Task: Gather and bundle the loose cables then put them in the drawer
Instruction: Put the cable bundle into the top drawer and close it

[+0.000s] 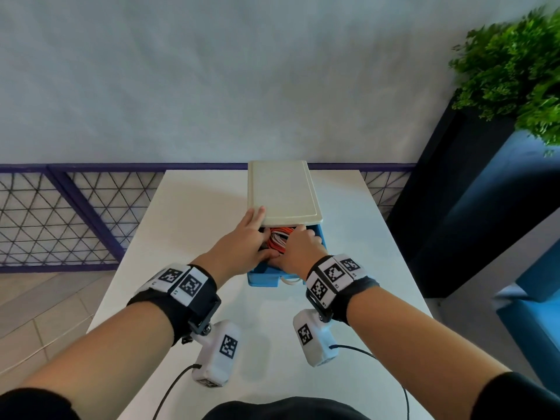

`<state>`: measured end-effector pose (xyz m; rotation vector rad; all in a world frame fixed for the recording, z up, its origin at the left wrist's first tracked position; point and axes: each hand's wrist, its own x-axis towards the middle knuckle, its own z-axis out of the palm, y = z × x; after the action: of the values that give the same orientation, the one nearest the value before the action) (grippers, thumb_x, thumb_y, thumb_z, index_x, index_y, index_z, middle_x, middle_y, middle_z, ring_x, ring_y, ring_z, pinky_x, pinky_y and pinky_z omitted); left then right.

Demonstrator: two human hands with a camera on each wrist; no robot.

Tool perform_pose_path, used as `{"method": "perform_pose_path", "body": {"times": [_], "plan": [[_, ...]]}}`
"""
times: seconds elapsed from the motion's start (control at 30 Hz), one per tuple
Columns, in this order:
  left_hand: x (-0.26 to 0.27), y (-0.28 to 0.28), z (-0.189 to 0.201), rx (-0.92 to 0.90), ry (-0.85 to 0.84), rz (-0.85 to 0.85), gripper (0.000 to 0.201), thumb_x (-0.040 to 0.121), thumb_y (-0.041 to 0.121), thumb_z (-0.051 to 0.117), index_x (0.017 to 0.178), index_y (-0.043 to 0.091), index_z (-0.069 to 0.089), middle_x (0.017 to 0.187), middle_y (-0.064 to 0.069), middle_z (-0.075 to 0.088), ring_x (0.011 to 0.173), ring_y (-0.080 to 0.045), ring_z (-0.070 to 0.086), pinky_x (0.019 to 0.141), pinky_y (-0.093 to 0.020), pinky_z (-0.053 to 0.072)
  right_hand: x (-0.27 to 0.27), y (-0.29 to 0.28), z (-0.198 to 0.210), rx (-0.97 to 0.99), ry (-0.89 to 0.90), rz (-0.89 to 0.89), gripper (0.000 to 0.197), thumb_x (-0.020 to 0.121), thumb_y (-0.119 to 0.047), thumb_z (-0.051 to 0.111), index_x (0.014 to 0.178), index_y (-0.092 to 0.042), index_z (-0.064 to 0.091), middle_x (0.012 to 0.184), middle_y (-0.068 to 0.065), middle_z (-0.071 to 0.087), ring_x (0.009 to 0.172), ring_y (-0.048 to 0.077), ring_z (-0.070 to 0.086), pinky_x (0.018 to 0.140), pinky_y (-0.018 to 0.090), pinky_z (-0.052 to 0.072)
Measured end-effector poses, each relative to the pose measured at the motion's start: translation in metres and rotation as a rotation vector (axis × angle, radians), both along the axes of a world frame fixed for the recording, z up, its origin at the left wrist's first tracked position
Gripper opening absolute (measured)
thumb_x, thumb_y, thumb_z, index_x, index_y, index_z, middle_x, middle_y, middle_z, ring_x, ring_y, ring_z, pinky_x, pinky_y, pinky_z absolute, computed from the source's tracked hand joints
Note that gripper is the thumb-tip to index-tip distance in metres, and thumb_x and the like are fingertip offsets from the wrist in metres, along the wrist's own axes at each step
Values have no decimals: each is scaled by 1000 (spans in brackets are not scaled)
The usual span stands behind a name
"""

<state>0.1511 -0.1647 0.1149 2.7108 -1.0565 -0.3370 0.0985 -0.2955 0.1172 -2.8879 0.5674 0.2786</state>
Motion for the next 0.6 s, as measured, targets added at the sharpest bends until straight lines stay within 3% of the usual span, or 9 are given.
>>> {"method": "perform_pose_path", "body": {"times": [0.1, 0.17, 0.23, 0.3, 0.4, 0.53, 0.6], "plan": [[-1, 1, 0, -29, 13, 0, 56, 92, 45, 50, 140, 18, 40, 160, -5, -11, 147, -26, -13, 116, -49, 24, -1, -12, 8, 130, 85, 72, 95, 69, -64, 69, 133, -2, 35, 122, 14, 47, 106, 26, 53, 87, 32, 48], [0, 3, -1, -49, 10, -2, 60, 90, 46, 51, 143, 19, 37, 161, -4, -9, 147, -25, -12, 115, -49, 26, -7, -20, 16, 165, 65, 126, 84, 73, -59, 69, 132, -7, 41, 122, 12, 49, 101, 24, 55, 85, 32, 49], [2, 2, -3, -73, 2, 14, 62, 88, 47, 54, 142, 18, 40, 161, -2, -6, 148, -22, -10, 113, -49, 30, -17, -25, 25, 85, 7, 169, 75, 79, -56, 66, 132, -9, 41, 127, 13, 47, 106, 26, 56, 85, 34, 49], [3, 1, -6, -95, -32, 38, 60, 86, 46, 58, 137, 17, 47, 161, 0, 0, 148, -18, -6, 108, -48, 38, -25, -26, 27, -87, -31, 218, 68, 83, -55, 62, 129, -10, 38, 128, 14, 46, 106, 28, 57, 76, 34, 47], [1, 0, -8, -149, -77, 53, 49, 83, 40, 63, 127, 18, 57, 161, 3, 6, 148, -16, -2, 102, -46, 45, -22, -18, 19, -159, -48, 251, 66, 84, -57, 59, 126, -12, 35, 116, 10, 50, 88, 26, 64, 60, 32, 44], [-1, 0, -8, -214, 33, 35, 20, 83, 27, 64, 102, 20, 65, 161, -3, 3, 148, -20, -10, 114, -41, 29, -11, -4, 6, -206, -42, 273, 61, 88, -46, 61, 127, -10, 30, 115, 12, 51, 86, 25, 66, 55, 30, 42], [-1, 2, -2, -261, 106, 27, 26, 80, 31, 68, 98, 18, 56, 161, -6, 6, 148, -21, -8, 118, -42, 22, -8, -2, 4, -256, -39, 297, 58, 90, -32, 63, 130, -9, 28, 119, 14, 50, 89, 25, 66, 55, 29, 43]]}}
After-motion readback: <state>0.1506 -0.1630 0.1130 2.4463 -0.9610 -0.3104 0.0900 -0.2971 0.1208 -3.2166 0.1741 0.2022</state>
